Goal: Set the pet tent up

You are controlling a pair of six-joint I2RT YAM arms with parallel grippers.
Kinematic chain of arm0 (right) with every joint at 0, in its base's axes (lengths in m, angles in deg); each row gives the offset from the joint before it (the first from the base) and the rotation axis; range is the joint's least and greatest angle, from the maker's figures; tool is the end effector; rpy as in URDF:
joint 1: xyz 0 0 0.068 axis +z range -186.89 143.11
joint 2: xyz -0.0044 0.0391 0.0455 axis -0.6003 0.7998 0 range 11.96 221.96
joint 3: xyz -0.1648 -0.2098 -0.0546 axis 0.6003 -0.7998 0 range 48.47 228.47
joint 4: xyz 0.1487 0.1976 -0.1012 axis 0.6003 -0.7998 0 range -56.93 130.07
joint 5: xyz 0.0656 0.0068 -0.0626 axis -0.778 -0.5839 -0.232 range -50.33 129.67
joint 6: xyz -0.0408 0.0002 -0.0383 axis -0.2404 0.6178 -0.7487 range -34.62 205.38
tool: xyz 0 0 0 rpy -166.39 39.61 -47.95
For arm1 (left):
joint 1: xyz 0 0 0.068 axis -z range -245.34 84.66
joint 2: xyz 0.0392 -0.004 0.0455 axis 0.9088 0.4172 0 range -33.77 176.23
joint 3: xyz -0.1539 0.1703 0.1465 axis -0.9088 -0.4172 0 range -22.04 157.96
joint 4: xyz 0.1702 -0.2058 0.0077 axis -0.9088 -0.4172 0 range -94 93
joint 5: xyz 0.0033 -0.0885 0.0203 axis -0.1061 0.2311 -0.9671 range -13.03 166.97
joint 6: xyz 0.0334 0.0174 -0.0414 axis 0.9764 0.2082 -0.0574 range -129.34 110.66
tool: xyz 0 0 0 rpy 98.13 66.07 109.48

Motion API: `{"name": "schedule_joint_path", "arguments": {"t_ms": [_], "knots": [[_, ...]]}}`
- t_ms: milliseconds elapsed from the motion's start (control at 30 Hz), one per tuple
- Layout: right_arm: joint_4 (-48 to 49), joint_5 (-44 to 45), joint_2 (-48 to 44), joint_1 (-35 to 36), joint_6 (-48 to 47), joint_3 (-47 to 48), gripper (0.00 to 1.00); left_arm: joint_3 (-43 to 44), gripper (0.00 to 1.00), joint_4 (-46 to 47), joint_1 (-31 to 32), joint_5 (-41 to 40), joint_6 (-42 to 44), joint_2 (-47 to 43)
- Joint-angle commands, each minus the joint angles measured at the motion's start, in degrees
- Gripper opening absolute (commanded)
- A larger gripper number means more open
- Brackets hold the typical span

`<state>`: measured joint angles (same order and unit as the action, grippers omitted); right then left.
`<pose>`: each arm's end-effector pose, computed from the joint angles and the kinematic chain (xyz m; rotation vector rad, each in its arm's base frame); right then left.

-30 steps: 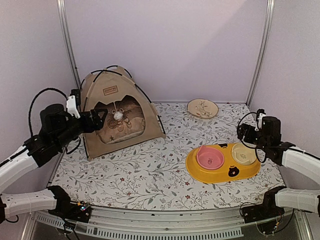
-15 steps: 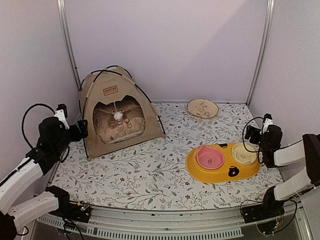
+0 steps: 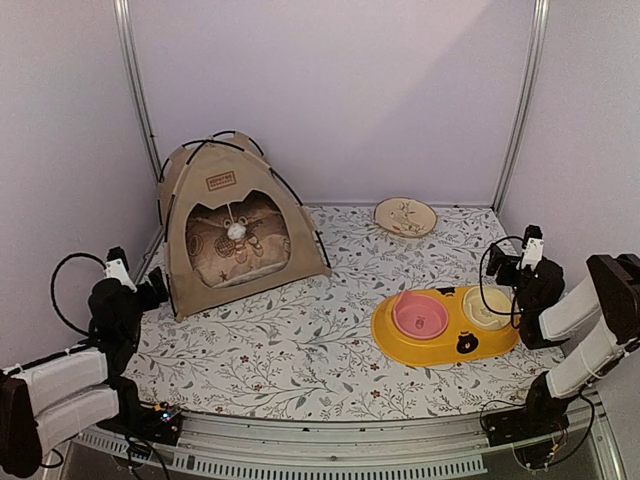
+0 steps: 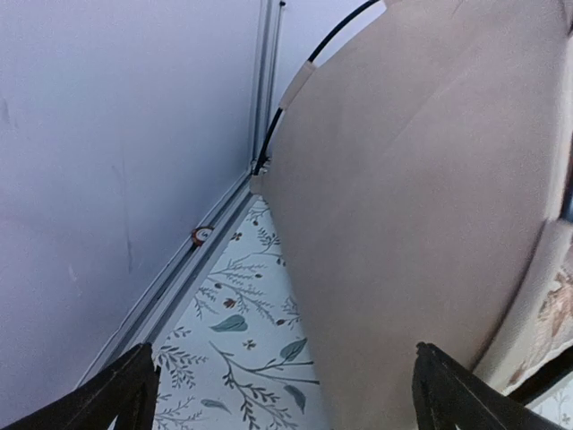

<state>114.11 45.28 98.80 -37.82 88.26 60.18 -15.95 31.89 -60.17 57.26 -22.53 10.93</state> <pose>0.2402 -0.0078 0.1471 0.1291 1.5849 -0.0513 0.1756 -0.0028 0.1704 -0.3699 1.6909 0.0633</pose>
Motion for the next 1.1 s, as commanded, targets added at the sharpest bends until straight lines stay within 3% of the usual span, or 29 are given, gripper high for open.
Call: {"name": "schedule_joint_path", "arguments": {"t_ms": [0, 100, 333, 400, 467, 500, 533, 633, 700, 1067], "knots": [[1.9, 2.9, 0.8, 2.4, -2.3, 0.9, 0.99, -7.9, 0.99, 27.9, -2.2, -3.8, 3.9, 5.7], [1.2, 2.9, 0.9, 2.4, -2.3, 1.3, 0.99, -7.7, 1.00, 37.9, -3.6, -3.0, 6.2, 13.6], [1.0, 2.7, 0.9, 2.4, -2.3, 1.5, 0.99, 1.3, 1.00, 44.5, -4.2, 8.7, 11.6, 31.3], [1.0, 2.7, 0.9, 2.4, -2.3, 1.5, 0.99, 0.8, 0.99, 51.7, -4.2, 7.6, 11.7, 37.5], [1.0, 2.8, 1.0, 2.5, -2.3, 1.5, 0.99, -0.9, 1.00, 65.5, -4.2, 5.2, 12.6, 45.9], [1.1, 2.7, 1.0, 2.5, -2.3, 1.5, 0.99, -0.7, 1.00, 65.4, -4.2, 5.5, 12.5, 45.0], [1.0, 2.7, 1.0, 2.3, -2.3, 1.5, 0.99, 0.8, 0.99, 55.3, -4.2, 6.2, 11.3, 42.1], [1.0, 2.6, 1.0, 2.3, -2.3, 1.5, 0.99, 4.1, 0.99, 53.8, -4.3, 9.1, 13.6, 44.5], [1.0, 2.6, 1.0, 2.4, -2.3, 1.5, 0.99, 7.9, 1.00, 43.7, -4.3, 10.0, 12.6, 43.2], [1.0, 2.6, 1.0, 2.4, -2.3, 1.6, 0.99, 7.5, 1.00, 46.8, -3.0, 7.8, 14.3, 44.2]]}}
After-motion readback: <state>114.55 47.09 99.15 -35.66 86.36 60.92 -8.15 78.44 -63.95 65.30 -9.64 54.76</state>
